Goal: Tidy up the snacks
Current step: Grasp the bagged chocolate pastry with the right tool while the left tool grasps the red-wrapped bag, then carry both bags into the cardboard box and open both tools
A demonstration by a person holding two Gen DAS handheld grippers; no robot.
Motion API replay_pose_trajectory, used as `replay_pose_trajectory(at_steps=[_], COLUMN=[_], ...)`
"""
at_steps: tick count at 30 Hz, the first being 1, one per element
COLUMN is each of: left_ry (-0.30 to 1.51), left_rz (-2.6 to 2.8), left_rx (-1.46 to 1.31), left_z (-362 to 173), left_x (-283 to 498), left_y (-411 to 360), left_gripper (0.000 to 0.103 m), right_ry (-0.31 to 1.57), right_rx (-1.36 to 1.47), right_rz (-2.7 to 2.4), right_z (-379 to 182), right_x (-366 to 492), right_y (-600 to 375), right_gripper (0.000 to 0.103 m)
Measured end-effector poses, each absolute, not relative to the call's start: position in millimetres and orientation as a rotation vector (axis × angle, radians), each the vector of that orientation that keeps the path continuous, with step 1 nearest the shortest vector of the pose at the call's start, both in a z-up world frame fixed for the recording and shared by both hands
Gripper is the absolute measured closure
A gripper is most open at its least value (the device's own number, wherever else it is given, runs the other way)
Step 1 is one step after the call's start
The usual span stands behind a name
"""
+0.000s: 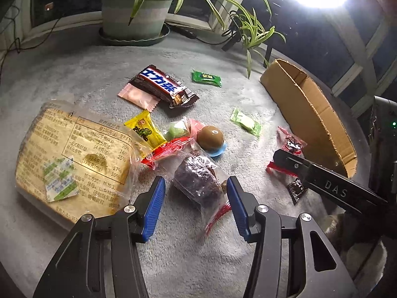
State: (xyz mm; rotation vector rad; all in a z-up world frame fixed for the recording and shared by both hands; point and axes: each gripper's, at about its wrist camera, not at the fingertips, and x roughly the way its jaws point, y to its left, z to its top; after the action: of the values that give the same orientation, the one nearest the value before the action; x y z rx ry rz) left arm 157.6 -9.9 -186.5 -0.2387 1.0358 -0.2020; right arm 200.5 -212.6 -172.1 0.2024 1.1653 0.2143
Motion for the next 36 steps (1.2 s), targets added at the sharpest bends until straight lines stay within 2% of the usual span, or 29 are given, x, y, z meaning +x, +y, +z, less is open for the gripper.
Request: replay_pose_trajectory(at_steps=[4,6,13,15,16,25,36], left_ry=[1.028,1.049,1.043,1.031,1.025,0.998,0.970], left_rz=[-0.212,-0.193,-0.129,-0.127,-0.131,-0.157,-0.171], left_rx=[-0.299,-0.293,-0.190,-0.172,-0.165,-0.219,-0.265], left_z=[-184,-184,-188,-188,-189,-186,-176], left_x=[156,158,168,168,167,159,138], left_y=[-3,-4,-22,-24,-24,-10,-5], left_gripper=[0.053,0.045,0.044,0.046,0.052,0.063,0.066], right_ry=[1.164,1.162,1.156,1.149,1.146,1.142,1.128], right_rx=[0.204,0.197,0.191,0.184,0.181,0.191,0.203], right_rz=[0.234,0.240,0.288,0.302,0.307,0.335,0.371], right_z=[-171,-171,-168,-165,-164,-159,-150], right_x=[198,198,193,189,188,179,170], right_y=[-217,-216,-211,-211,-210,-218,-228], right_gripper=[0.060,0.060,0.060,0.061,0.061,0.061,0.061])
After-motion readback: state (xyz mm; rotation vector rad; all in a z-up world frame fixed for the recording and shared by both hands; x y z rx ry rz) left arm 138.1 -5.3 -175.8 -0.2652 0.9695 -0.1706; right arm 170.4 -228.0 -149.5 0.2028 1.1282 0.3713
